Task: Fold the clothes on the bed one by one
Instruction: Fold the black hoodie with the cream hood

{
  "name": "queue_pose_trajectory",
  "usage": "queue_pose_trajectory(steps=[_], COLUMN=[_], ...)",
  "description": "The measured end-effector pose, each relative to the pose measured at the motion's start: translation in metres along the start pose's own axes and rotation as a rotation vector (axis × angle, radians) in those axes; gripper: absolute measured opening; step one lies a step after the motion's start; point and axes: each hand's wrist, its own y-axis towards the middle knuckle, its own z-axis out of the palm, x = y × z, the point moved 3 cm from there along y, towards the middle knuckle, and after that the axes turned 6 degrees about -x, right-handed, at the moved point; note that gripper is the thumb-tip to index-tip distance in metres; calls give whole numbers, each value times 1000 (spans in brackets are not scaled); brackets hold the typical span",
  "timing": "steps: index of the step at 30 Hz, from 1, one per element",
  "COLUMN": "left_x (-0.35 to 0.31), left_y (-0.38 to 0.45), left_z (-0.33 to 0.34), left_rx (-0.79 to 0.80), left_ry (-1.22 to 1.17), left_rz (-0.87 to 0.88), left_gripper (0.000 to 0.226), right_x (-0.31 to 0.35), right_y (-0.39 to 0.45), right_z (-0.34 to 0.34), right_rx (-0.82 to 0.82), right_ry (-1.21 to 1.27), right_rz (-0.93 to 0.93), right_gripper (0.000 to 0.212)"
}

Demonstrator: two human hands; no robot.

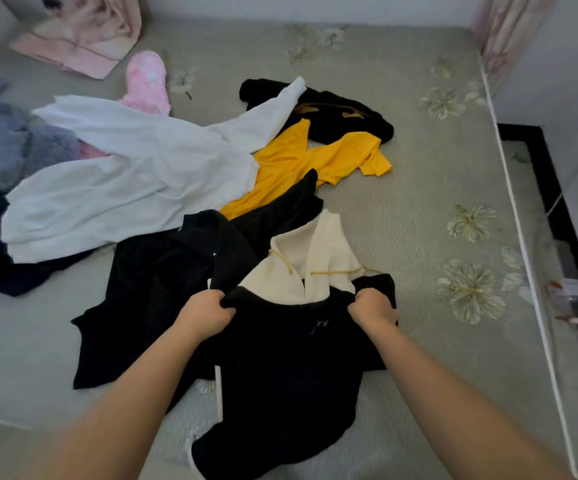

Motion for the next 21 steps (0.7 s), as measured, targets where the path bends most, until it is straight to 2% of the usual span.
queue_pose_trajectory(steps=[3, 6, 10, 15, 18, 21], left_x=[5, -11, -60, -122, -152, -165], left_y=[-6, -14, -17, -40, -76, -125], left_z=[1, -13, -55, -144, -206, -256], left_rx=[-102, -257, -499, -820, -1058, -1296], left_ry=[-74, -166, 5, -13, -68, -123], left_rz=[-28, 5, 117, 252, 375, 497], left_gripper=[15, 13, 37, 30, 26, 25], right_x=[-6, -12, -3, 27, 52, 63], right_y=[-4, -2, -6, -42, -83, -138], right_z=[-10, -59, -136, -235, -302, -366], right_rx=[-99, -303, -416, -604, -740, -971], right_ry=[309, 512, 380, 380, 360, 296], right_rz=[-4, 1, -177, -318, -462, -619], right_gripper=[4, 18, 15, 8, 25, 32])
